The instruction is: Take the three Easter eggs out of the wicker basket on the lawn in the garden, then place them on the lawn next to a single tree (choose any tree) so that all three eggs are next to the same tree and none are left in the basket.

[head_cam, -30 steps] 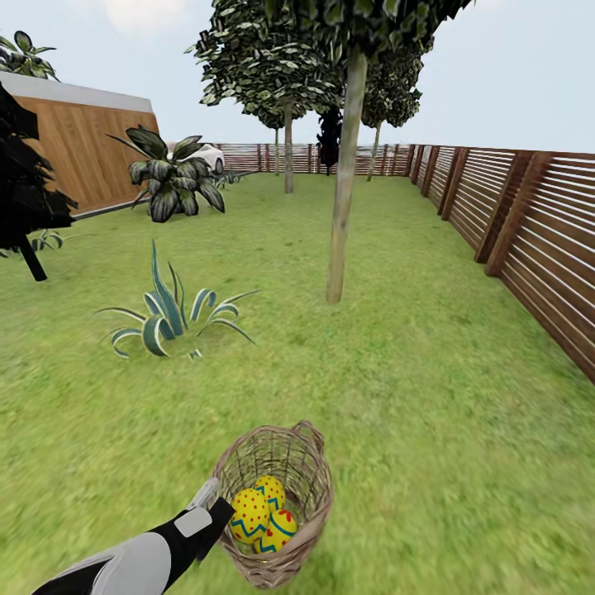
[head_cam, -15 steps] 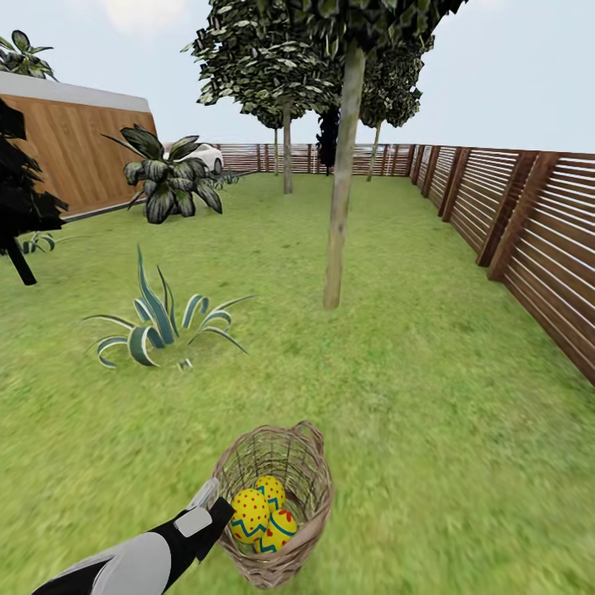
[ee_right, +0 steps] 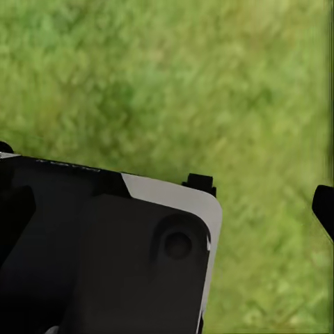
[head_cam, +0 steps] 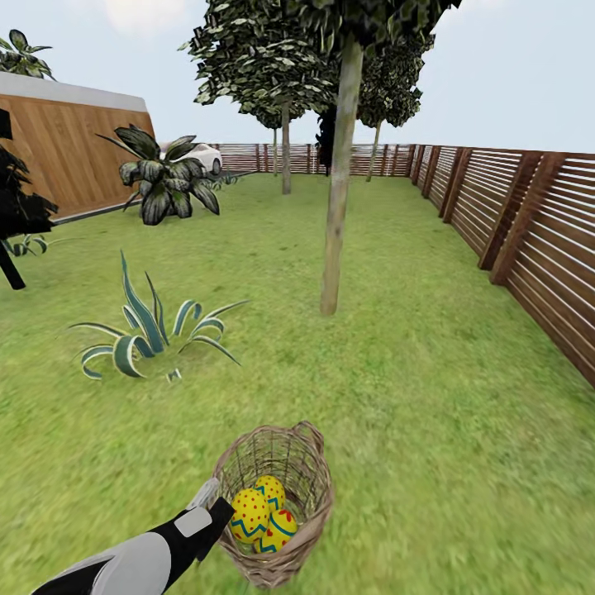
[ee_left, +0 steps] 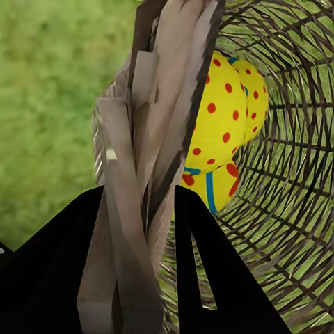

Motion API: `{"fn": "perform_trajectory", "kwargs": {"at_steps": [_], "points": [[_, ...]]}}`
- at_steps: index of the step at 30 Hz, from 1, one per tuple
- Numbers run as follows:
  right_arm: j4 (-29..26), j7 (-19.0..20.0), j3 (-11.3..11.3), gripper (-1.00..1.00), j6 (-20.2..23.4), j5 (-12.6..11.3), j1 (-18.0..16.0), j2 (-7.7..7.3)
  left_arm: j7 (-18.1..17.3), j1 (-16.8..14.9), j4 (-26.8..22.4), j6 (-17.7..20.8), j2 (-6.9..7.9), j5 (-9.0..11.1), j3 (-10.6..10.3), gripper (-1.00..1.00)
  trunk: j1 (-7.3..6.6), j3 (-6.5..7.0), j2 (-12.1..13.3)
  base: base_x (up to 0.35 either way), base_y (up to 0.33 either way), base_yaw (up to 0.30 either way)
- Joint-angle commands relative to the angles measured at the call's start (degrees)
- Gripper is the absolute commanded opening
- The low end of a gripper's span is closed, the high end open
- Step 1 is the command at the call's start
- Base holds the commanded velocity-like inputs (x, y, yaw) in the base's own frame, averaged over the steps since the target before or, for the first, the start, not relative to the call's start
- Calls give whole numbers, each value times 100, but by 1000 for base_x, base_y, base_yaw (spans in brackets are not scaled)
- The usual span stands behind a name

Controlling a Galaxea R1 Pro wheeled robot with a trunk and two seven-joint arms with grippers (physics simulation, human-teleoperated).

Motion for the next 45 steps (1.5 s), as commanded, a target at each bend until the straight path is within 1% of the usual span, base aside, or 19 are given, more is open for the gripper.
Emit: {"fn": "perform_trajectory", "kwargs": {"at_steps": [1,7,11,24,45], "points": [[23,8,-49,100,-39,56,-11,-4,18,-8,0,11,0,-37,68,-100,7,-11,-12,310,-118,0],[9,10,-49,100,-82,24,-11,11,18,-8,0,11,0,-37,68,-100,7,-11,-12,310,-118,0],[6,25,-49,100,-85,44,-11,24,18,-8,0,11,0,-37,68,-100,7,-11,-12,310,-118,0],[16,9,-56,100,-68,53,-11,-8,18,-8,0,11,0,-37,68,-100,7,-11,-12,310,-118,0],[21,8,-49,100,-61,55,-11,-5,18,-8,0,11,0,-37,68,-100,7,-11,-12,310,-117,0]]}}
